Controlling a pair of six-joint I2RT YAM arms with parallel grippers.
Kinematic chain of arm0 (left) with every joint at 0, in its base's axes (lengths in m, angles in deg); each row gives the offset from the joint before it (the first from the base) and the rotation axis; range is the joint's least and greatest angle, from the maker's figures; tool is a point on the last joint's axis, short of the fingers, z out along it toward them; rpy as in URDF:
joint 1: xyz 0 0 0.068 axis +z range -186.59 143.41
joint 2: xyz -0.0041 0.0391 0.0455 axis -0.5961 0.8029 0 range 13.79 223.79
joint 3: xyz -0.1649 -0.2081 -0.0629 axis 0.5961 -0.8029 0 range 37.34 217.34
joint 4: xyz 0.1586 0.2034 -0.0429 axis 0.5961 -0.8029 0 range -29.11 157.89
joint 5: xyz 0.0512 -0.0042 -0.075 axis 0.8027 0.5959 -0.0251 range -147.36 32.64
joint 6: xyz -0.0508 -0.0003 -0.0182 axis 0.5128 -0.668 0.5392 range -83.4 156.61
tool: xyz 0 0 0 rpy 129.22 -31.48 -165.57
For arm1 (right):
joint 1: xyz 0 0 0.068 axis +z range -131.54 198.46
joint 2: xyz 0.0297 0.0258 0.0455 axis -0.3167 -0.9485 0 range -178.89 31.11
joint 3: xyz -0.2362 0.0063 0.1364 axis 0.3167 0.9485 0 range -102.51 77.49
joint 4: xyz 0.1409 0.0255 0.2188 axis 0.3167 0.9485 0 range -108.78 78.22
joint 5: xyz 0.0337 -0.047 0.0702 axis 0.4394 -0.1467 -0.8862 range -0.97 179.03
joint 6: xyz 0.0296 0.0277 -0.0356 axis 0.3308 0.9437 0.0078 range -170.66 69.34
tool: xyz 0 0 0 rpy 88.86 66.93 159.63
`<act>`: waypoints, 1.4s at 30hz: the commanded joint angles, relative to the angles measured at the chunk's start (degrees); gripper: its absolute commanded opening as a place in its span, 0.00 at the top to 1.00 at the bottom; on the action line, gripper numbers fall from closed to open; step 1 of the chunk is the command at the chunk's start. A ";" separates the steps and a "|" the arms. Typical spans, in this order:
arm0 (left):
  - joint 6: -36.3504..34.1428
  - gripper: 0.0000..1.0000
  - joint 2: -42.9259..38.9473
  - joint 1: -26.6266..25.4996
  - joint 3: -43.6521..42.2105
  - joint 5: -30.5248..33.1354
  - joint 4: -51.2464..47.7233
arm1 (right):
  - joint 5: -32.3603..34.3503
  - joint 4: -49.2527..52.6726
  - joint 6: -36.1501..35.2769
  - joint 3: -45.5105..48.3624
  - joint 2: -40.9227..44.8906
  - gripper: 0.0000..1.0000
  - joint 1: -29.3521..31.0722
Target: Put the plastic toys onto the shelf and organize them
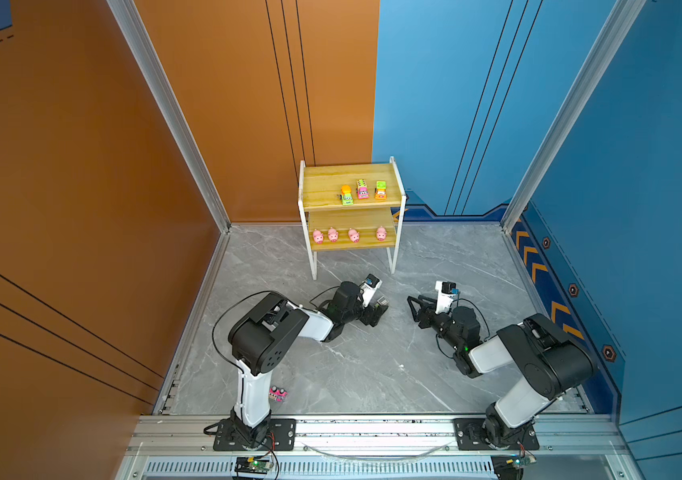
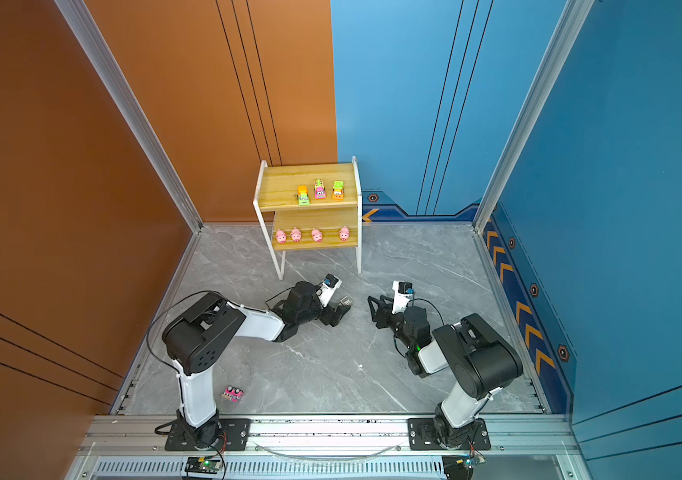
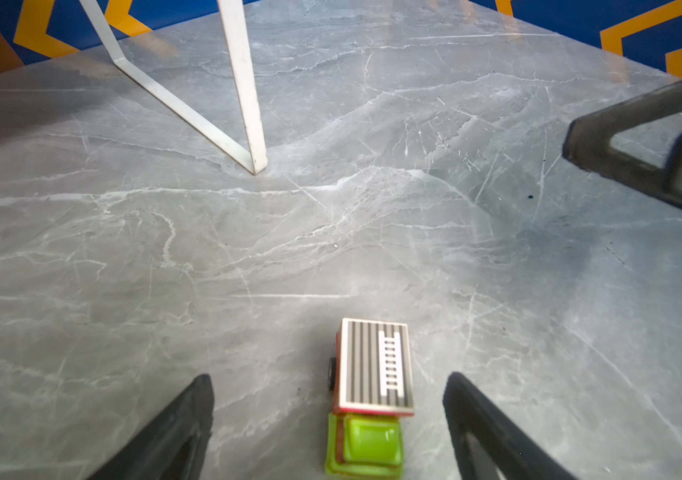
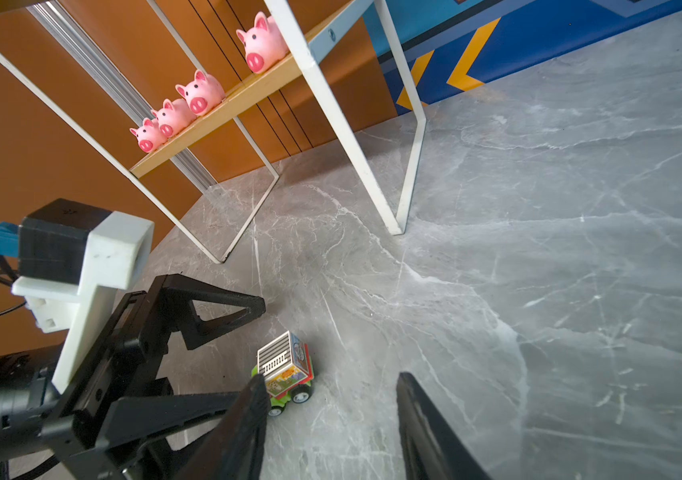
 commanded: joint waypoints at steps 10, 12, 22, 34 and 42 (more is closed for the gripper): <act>2.59 0.23 2.43 0.98 -0.17 -3.55 2.29 | 0.32 -2.09 0.18 0.69 -0.83 0.51 -0.45; 2.50 0.23 2.71 0.51 -0.09 -3.01 2.28 | 0.29 -2.41 0.25 0.61 -1.21 0.51 -0.45; 0.61 0.35 4.26 -1.46 1.50 0.09 2.00 | 0.12 -3.22 0.94 0.09 -3.17 0.52 -0.44; 0.17 0.59 3.54 -2.54 3.33 1.85 0.34 | 0.12 -3.81 1.21 0.41 -2.79 0.52 -0.62; 1.51 0.68 -1.08 -3.06 4.02 3.81 -6.47 | 0.43 -3.92 1.38 0.85 -2.05 0.52 -0.73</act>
